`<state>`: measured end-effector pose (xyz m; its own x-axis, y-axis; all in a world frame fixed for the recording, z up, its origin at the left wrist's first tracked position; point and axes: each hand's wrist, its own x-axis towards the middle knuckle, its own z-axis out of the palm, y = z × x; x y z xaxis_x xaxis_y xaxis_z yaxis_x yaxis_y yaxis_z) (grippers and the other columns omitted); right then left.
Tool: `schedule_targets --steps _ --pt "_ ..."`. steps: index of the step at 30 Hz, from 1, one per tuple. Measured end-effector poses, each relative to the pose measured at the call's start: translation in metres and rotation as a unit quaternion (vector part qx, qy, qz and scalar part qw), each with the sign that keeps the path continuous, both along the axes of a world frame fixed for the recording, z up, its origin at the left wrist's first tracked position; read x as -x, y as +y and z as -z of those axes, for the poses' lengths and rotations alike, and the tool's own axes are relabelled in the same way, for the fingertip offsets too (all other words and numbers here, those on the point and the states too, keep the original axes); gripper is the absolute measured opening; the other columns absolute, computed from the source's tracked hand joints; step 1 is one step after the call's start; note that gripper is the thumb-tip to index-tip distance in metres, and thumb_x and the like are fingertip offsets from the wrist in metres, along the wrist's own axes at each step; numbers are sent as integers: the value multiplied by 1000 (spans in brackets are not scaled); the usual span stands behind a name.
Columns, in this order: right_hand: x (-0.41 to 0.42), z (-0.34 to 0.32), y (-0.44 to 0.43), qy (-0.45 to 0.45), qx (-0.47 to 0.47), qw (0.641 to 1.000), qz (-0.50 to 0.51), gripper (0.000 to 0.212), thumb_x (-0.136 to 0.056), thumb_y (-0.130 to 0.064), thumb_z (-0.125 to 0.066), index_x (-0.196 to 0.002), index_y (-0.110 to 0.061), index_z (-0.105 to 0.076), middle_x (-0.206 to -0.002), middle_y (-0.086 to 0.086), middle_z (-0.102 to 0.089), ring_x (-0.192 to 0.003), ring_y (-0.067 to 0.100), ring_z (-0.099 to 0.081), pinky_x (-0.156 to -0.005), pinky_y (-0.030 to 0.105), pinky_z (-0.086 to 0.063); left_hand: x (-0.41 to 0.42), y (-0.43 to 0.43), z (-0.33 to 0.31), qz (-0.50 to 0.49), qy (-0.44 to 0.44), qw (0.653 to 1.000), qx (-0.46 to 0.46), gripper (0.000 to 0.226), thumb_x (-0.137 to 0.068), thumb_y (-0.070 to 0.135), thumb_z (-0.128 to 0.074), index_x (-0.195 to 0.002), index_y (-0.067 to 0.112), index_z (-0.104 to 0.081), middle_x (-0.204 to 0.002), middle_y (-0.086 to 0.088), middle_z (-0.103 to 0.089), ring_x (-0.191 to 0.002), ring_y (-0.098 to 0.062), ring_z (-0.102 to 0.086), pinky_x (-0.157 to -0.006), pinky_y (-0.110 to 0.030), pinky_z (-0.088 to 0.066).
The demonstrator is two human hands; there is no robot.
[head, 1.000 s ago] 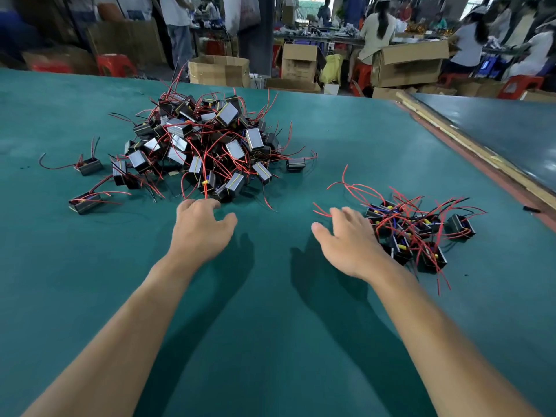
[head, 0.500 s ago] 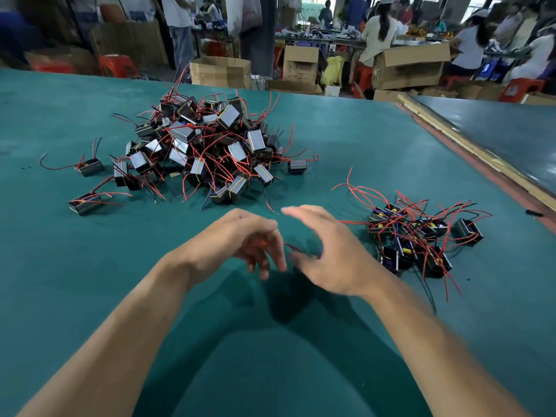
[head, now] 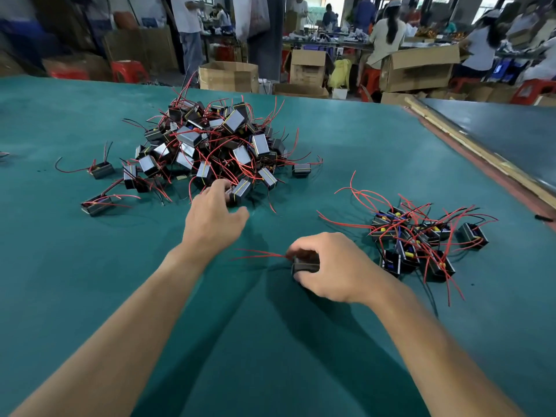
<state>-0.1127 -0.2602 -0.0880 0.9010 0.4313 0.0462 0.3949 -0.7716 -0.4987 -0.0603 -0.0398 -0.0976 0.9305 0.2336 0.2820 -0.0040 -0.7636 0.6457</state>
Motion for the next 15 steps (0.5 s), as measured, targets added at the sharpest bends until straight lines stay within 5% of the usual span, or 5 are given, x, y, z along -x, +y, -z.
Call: schedule_targets --steps 8,15 --pt "-2 6 -2 -10 -34 998 53 24 -76 -33 -72 -100 -31 -70 -76 -15 -67 -75 10 -61 -74 27 -50 -29 -19 -6 -62 -3 997 -35 11 -85 29 -67 -85 18 -67 -85 2 -68 -93 -28 -62 -92 -45 -48" --pt "-10 7 -3 -49 -34 981 183 28 -82 -46 -67 -102 -26 -69 -83 -9 -71 -90 22 -64 -76 30 -45 15 -14 -6 61 27 996 -56 18 -70 27 -76 -62 25 -61 -57 13 -66 -65 -10 -65 -66 -28 -52"
